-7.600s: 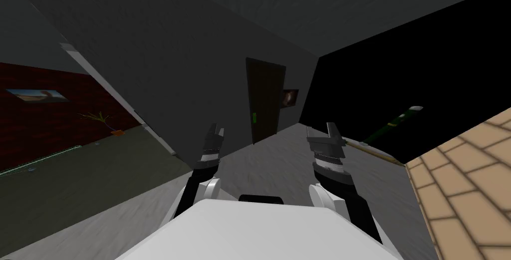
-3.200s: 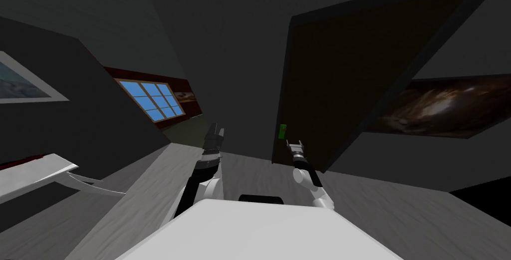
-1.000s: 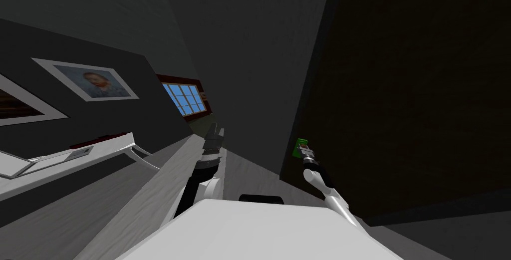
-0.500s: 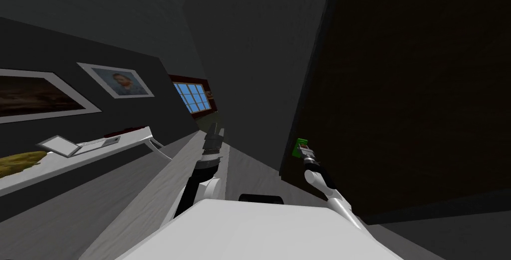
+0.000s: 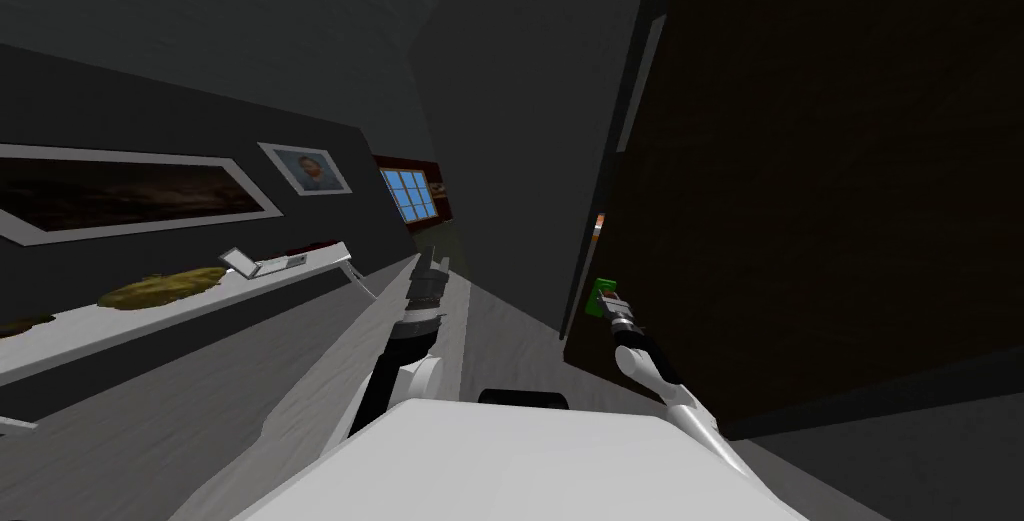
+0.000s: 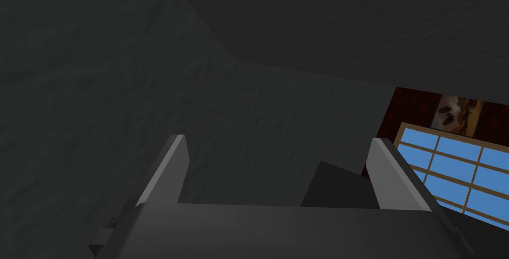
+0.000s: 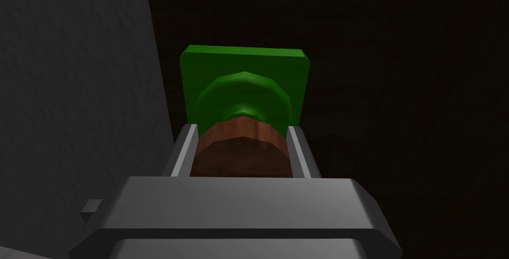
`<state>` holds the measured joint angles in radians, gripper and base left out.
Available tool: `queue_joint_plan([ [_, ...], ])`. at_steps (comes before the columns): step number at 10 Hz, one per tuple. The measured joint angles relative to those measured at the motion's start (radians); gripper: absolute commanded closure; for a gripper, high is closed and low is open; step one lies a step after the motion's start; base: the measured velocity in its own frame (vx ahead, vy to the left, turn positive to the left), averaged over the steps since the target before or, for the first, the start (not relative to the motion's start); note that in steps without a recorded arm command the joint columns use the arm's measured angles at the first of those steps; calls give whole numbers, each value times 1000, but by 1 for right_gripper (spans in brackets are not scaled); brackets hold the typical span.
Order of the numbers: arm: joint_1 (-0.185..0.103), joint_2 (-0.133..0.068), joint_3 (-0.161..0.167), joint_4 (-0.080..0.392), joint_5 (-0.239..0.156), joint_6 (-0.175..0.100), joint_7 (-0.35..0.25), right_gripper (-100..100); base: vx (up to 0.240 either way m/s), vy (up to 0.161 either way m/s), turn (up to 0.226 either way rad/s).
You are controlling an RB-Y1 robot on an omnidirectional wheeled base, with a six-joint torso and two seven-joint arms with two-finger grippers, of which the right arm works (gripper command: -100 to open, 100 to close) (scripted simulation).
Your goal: Pull the door open
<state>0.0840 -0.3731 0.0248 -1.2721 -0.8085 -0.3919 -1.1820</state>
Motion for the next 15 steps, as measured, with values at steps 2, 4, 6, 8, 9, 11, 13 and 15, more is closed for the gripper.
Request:
queue_joint_plan([
  [2, 10, -7, 16, -6, 0, 4, -12, 100, -143, -30, 86],
  [4, 24, -28, 32, -20, 0, -4, -29, 100, -240, -83, 140],
  [6, 34, -48, 58, -29, 2, -13, -50, 100, -236, -63, 153],
  [8, 48, -73, 83, -44, 3, -26, -72, 100, -275, -46, 148],
  [9, 58, -84, 93, -54, 3, -29, -82, 100, -247, -47, 121],
  [11, 75, -103, 115, -69, 4, -35, -101, 100, -165, -54, 72],
  [13, 82, -111, 127, -69, 5, -37, -110, 100, -196, -58, 131],
  [15, 89, -129, 142, -79, 8, -48, -128, 100, -228, -91, 132],
])
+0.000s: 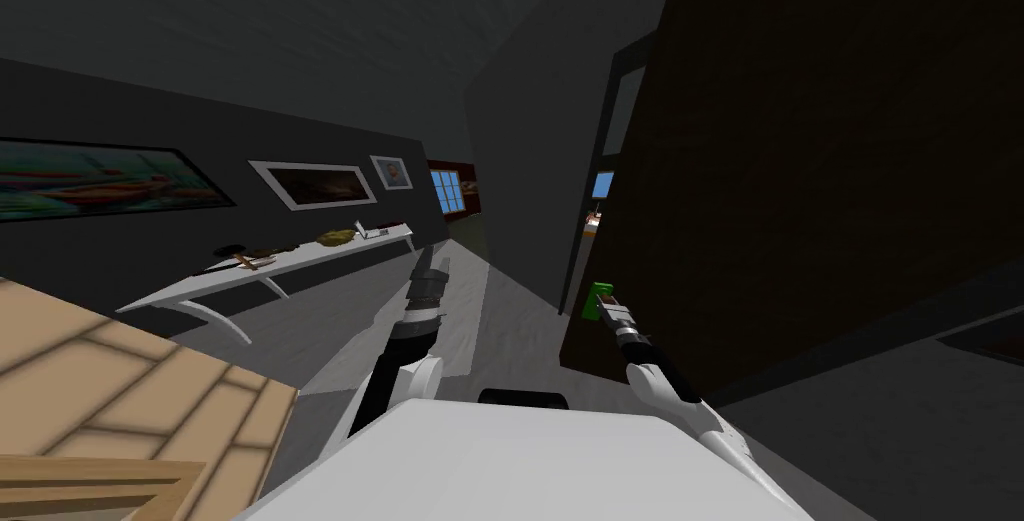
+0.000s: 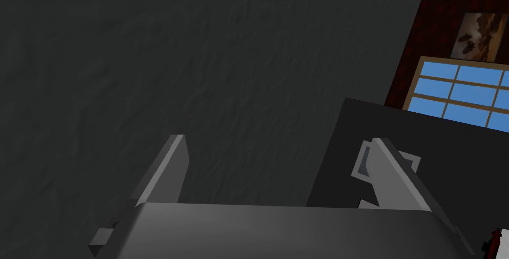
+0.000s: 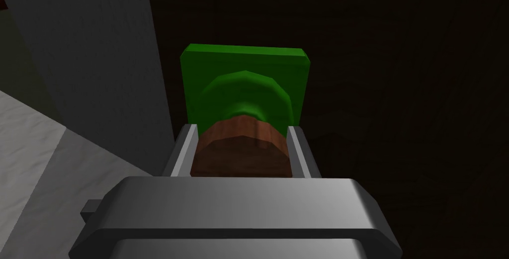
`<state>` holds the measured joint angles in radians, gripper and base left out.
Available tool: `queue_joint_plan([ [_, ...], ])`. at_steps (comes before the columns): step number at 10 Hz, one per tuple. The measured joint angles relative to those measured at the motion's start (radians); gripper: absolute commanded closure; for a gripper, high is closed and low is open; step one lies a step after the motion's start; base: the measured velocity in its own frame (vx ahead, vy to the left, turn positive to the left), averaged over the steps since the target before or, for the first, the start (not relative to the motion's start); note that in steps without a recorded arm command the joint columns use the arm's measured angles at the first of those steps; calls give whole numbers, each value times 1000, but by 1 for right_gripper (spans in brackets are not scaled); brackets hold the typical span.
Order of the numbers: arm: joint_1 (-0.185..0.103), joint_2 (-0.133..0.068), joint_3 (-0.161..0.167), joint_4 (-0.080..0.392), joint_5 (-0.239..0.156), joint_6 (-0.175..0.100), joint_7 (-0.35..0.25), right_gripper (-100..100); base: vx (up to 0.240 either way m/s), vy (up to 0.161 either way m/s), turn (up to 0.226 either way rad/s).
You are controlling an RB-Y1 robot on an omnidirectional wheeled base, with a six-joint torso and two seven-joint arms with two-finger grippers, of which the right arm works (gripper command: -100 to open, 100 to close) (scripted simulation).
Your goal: Pull the door open
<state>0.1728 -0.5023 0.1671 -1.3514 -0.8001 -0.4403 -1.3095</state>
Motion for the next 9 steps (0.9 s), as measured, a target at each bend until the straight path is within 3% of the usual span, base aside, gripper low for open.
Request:
queue_joint_plan([
  [6, 35, -74, 64, -28, 13, -42, -69, 100, -211, -58, 122],
  [7, 38, -74, 69, -26, 13, -41, -72, 100, -149, -49, 112],
  [9, 44, -93, 81, -28, 17, -56, -89, 100, -189, -58, 113],
])
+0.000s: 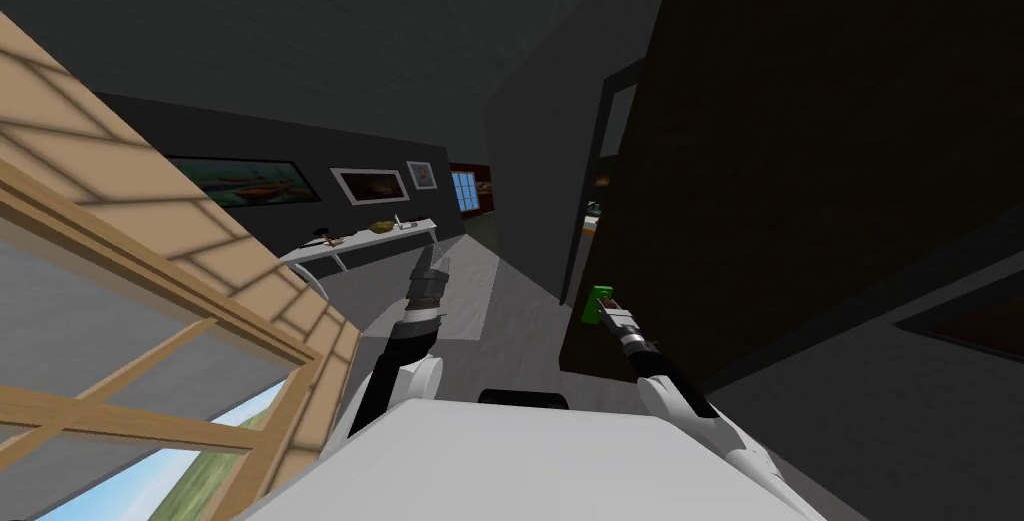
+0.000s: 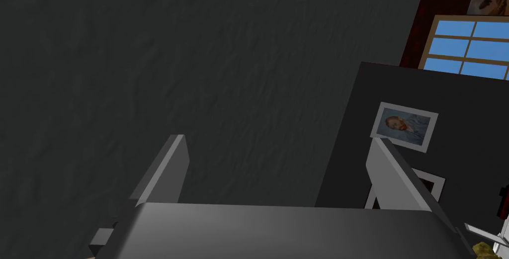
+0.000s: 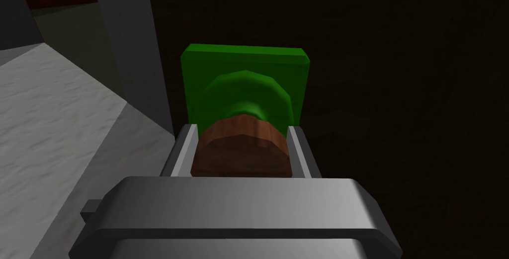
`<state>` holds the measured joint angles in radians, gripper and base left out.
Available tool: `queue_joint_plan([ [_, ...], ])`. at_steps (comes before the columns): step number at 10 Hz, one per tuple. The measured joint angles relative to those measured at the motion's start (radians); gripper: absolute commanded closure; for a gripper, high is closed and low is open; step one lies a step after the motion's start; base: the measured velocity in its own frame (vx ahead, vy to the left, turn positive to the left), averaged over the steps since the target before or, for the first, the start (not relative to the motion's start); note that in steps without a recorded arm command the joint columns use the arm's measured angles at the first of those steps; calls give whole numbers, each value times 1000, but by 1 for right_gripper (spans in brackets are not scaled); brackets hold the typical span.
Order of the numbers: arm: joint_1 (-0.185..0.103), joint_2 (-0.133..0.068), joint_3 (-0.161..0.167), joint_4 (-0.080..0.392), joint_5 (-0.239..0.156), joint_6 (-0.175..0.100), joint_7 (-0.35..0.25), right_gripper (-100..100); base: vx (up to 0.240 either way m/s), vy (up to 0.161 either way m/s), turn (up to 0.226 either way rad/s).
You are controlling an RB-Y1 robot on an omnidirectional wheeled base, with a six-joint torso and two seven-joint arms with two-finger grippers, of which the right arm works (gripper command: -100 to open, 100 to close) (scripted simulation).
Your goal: Pull the door open
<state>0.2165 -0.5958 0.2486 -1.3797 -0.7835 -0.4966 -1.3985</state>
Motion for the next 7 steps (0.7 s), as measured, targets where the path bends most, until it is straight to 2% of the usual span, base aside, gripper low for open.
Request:
queue_joint_plan([
  [7, 36, -79, 61, -28, 16, -58, -68, 100, -205, -73, 113],
])
